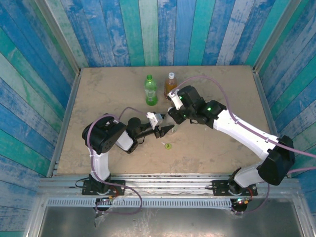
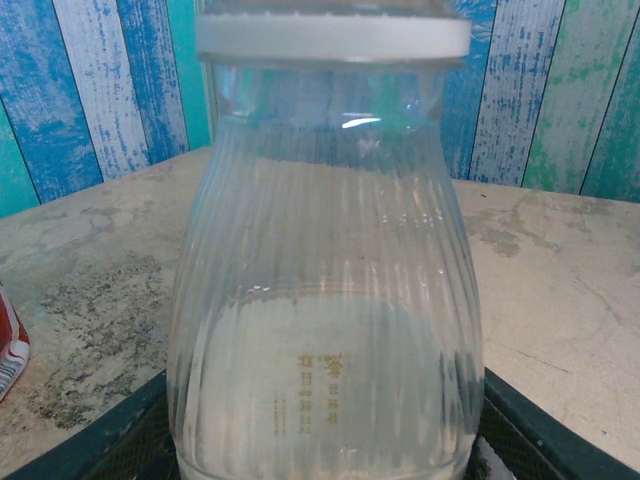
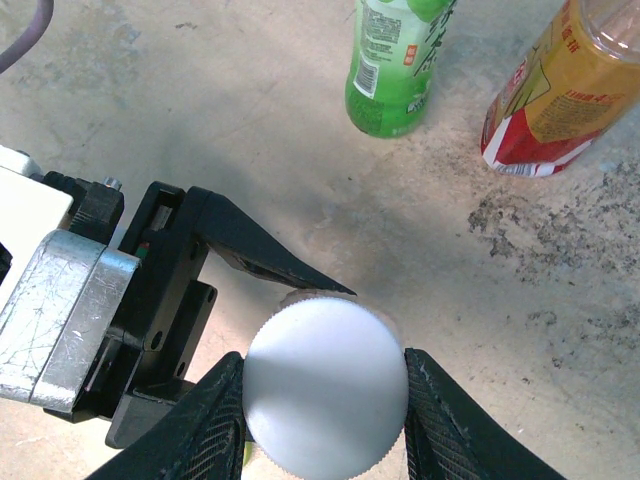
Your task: Screw on the bottle caps
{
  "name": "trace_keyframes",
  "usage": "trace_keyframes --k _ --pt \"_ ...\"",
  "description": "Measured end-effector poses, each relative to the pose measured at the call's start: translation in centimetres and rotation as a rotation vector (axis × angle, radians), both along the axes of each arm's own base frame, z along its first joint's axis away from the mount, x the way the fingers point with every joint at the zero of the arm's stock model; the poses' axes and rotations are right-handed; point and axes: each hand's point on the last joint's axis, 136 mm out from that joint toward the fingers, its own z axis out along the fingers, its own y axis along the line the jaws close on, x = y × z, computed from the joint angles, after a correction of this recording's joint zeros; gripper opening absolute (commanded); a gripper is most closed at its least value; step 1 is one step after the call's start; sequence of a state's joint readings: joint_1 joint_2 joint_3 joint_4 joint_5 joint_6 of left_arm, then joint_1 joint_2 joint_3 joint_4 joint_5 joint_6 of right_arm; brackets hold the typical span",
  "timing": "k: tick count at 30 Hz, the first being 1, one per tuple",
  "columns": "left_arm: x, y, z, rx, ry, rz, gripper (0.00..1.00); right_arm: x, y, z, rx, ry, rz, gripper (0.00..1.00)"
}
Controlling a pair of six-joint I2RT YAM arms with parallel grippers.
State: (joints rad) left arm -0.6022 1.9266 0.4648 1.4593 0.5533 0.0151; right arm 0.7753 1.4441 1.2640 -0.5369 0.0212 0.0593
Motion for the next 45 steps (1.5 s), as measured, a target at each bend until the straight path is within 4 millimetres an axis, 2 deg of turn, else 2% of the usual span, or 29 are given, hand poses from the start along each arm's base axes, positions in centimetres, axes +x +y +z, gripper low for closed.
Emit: trace_keyframes --k 24,30,34,42,45 --pt "0.1 -0.1 0.0 0.001 0.002 -0.005 0.65 0.1 0.1 0.0 -0.017 -0.006 0.016 0.47" --pt "0.2 -0.2 0.0 0.002 0.004 -0.006 0.65 -0.1 0.0 0.0 -0.023 -0.004 0.021 0.61" --pt "0.2 -0.2 0.0 0.003 0.004 -0.006 0.65 -0.3 0.0 0.2 -0.021 -0.007 0.024 0.65" --pt "0.2 -0.2 0.0 0.003 0.004 -0.006 0.65 -0.3 -0.3 1.7 0.006 -0.042 0.012 0.64" --pt "0.2 -0.2 0.0 0.003 0.005 -0.006 0.65 -0.1 -0.5 1.8 0.003 -0.050 -0.001 0.56"
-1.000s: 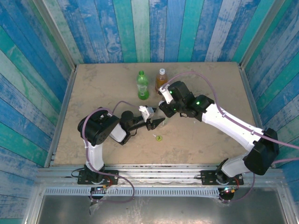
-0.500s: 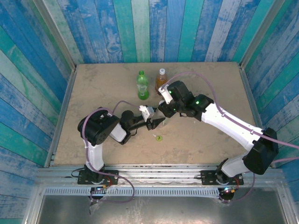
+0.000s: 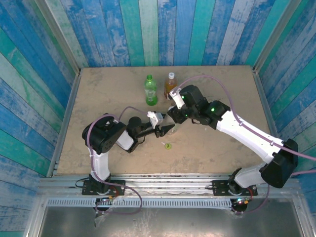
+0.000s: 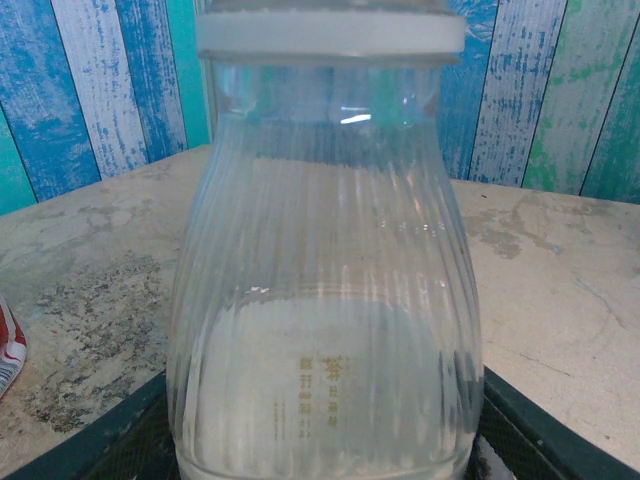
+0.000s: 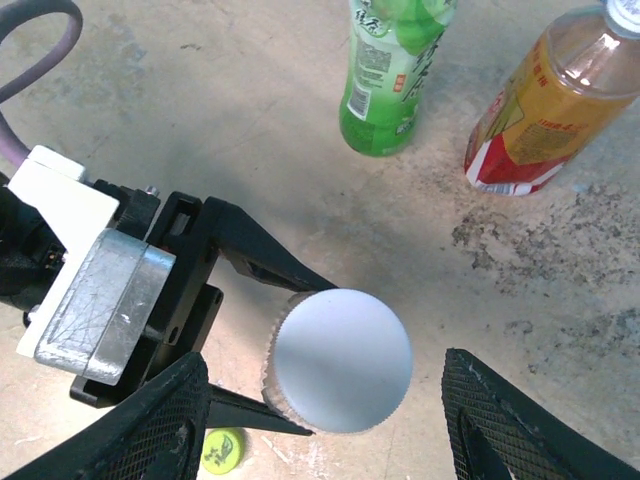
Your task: Screw on the bottle caps
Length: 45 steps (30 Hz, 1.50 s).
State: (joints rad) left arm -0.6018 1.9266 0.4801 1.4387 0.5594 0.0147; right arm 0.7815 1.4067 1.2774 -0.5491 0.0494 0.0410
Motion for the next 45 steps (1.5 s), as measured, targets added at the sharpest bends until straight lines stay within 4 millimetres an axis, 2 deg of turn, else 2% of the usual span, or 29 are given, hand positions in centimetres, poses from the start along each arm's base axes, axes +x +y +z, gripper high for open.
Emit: trace_keyframes --k 3,5,11,16,24,32,35,41,45 --pt "0.0 0.0 0.0 0.000 0.000 0.000 0.65 0.2 -0.1 0.1 0.003 -0.007 -0.015 0.37" --pt "0.0 0.0 0.0 0.000 0.000 0.000 0.65 0.4 -0.1 0.2 0.007 -0.012 -0.025 0.29" --pt "0.0 0.0 0.0 0.000 0.000 0.000 0.65 0.4 -0.1 0.1 0.015 -0.007 -0.035 0.23" --pt "0.0 0.0 0.0 0.001 0.001 0.000 0.65 0.2 -0.3 -1.1 0.010 0.015 -0.047 0.19" --pt "0.0 0.0 0.0 0.001 0.001 0.000 0.65 0.2 -0.4 -1.1 0.039 0.013 -0.065 0.23" --pt "-0.2 -0.1 0.0 0.003 -0.007 -0.015 0.64 0.3 -0.6 -1.1 0.046 0.021 -0.073 0.52" --pt "-0.4 -0.1 0.0 0.004 -0.012 -0.031 0.64 0.8 -1.0 -0.9 0.060 0.028 -0.085 0.52" --pt "-1.1 -0.5 -0.1 0.009 -0.005 -0.086 0.64 2.0 -2.2 -0.6 0.125 0.076 -0.114 0.39" --pt "-1.2 -0.7 -0.1 0.011 -0.003 -0.096 0.64 2.1 -2.3 -0.5 0.169 0.115 -0.103 0.37"
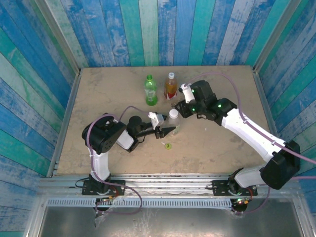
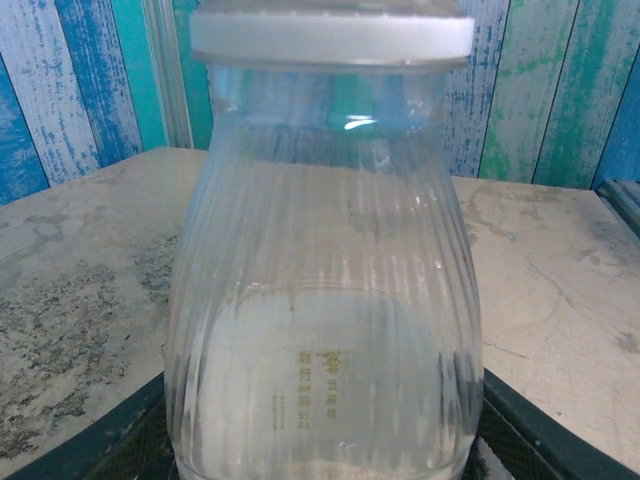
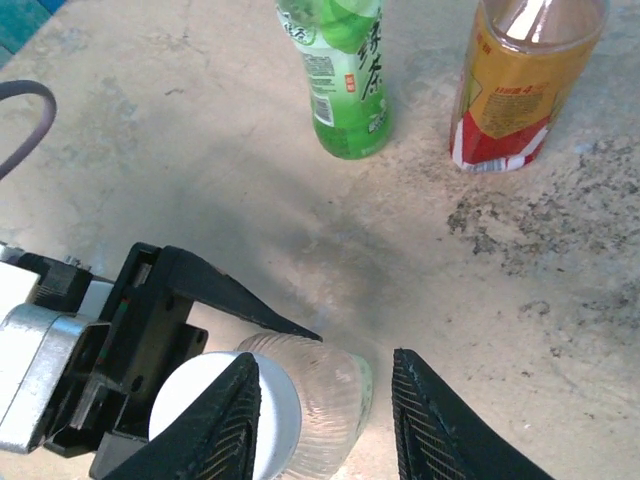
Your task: Screw on the bottle caps
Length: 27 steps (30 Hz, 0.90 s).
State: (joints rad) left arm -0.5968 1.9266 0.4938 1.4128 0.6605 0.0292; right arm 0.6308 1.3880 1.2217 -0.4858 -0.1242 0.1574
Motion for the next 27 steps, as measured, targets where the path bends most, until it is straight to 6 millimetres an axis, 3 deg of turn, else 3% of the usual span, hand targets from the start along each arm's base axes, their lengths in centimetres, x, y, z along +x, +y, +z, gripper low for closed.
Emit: trace_keyframes --k 19,27 --pt "0.2 0.0 0.0 -0.006 0.021 0.005 0.61 -2.1 1.3 -0.5 0.101 0.101 0.107 0.19" --pt "0.2 0.0 0.0 -0.008 0.025 0.008 0.62 -5.1 0.4 -1.3 0.145 0.165 0.123 0.16"
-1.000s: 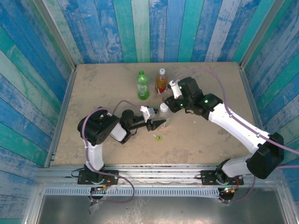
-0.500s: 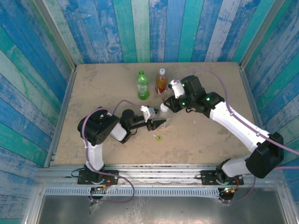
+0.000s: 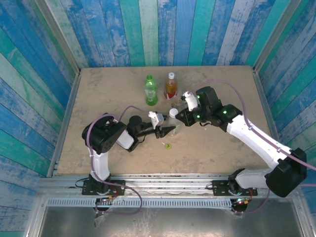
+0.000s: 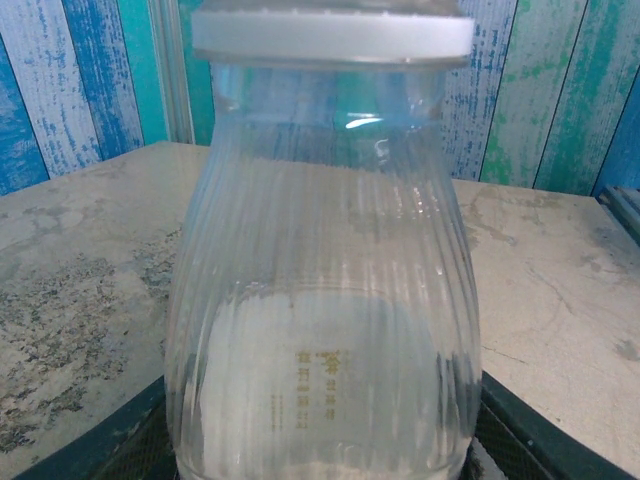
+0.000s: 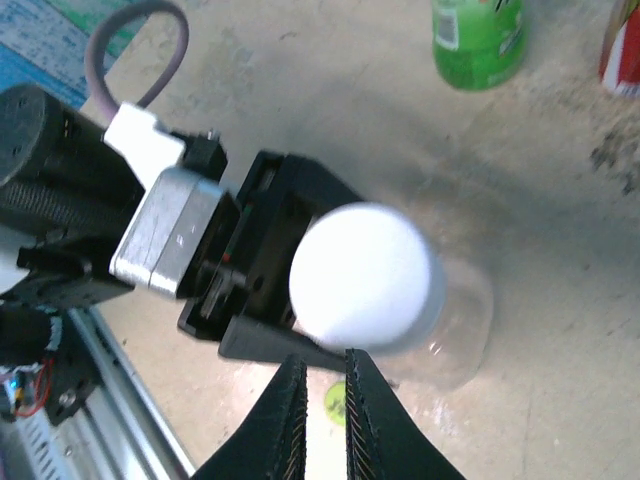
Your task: Screw on the bottle caps
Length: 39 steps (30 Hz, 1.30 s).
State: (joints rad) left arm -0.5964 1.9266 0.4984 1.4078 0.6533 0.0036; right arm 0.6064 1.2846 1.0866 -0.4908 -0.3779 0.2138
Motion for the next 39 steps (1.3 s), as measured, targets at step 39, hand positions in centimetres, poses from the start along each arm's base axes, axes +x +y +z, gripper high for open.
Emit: trace_keyframes --k 39 --pt "-0.1 -0.1 -0.1 0.007 -0.006 -0.009 0.63 0.0 -1.2 -0.3 0.048 0.080 0.004 0.34"
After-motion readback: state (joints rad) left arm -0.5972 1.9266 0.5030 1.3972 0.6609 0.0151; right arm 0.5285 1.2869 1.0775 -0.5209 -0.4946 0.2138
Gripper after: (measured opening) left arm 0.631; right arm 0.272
